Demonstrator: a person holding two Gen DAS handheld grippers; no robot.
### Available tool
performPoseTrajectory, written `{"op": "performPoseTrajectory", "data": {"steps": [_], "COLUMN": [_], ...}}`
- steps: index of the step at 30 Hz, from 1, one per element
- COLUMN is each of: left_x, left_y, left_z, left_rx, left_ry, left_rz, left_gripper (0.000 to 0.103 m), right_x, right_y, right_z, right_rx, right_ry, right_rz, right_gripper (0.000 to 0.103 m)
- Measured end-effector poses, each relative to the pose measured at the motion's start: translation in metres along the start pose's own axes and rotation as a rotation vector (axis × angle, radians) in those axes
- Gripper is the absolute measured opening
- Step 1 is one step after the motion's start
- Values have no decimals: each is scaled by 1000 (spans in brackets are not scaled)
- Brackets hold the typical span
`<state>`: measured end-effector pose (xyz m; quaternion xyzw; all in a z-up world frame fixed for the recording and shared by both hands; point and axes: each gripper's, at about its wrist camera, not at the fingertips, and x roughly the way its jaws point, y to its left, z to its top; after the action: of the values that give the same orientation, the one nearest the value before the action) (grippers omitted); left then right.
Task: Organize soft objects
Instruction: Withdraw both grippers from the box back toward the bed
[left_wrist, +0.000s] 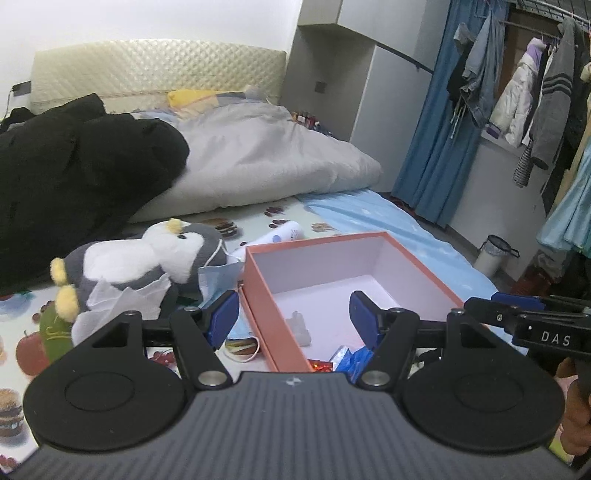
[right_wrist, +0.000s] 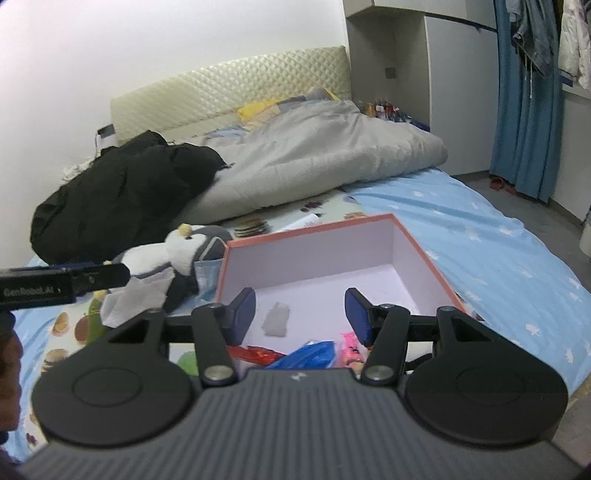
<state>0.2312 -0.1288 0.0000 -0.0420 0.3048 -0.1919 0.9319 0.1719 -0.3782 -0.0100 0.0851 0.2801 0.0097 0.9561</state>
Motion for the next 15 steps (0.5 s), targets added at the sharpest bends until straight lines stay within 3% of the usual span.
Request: {"op": "performPoseTrajectory", "data": {"steps": [15], "left_x": [-51], "left_y": [36], "left_z": [-42], "left_rx": [-49], "left_ry": [-29], "left_rz": [83], "left_gripper": [71], "right_x": [-16], "right_y": [54], "right_z": [-34], "right_rx": [-31], "right_ry": [-5], "right_rz": [55], "right_gripper": [56]}}
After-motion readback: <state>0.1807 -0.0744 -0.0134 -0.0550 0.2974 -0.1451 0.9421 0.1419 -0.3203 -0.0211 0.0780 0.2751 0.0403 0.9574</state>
